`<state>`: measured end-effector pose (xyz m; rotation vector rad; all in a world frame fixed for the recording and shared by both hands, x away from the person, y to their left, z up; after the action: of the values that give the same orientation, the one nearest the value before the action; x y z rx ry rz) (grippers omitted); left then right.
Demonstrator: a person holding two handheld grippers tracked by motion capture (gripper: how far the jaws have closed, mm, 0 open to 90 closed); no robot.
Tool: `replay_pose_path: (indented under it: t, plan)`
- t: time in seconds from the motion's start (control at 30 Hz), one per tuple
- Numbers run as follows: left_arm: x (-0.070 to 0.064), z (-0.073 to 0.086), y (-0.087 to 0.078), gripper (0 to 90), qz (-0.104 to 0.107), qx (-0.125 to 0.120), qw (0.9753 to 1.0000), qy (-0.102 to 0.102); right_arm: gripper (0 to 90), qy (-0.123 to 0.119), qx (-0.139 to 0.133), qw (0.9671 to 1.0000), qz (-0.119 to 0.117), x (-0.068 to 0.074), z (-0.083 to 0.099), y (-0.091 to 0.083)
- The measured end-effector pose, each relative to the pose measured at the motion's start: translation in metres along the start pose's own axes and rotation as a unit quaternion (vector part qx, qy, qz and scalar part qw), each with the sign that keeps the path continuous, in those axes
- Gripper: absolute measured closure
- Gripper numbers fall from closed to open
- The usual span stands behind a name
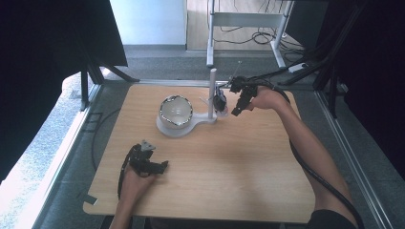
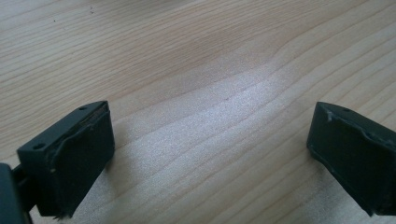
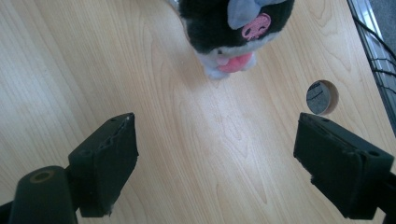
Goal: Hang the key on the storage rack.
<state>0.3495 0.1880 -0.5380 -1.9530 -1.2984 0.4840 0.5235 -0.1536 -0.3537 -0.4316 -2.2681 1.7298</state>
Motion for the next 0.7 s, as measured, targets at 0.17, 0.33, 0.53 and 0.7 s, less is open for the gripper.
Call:
replay_pose_path:
  t: [0.17,0.33,0.53,0.7]
  plan:
    - [0.000,0.000,0.000,0.7,0.000,0.000,1.0000,0.000,13.1,-0.009,0.000,0.9999,0.005,0.007,0.000,0.001]
    - [0.000,0.000,0.000,0.7,0.000,0.000,1.0000,0.000,13.1,-0.011,0.001,0.9999,0.013,0.012,0.002,0.001]
    - [0.000,0.000,0.000,0.7,0.000,0.000,1.0000,0.000,12.9,-0.014,-0.003,0.9996,0.023,0.019,0.007,-0.003]
    - [0.000,0.000,0.000,0.7,0.000,0.000,1.0000,0.000,12.8,-0.021,-0.008,0.9993,0.029,0.026,0.012,-0.005]
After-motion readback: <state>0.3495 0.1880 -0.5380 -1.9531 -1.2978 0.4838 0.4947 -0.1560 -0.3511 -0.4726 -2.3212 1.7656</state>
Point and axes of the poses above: each handheld gripper's, and its own axes: y roughly forward along the jaws, z roughly out of its underside, x roughly to its left, the point moved 2 cm from there along y, roughly forward along the jaws, and after that the axes turned 9 degrees about -z, right-handed, at the moved point
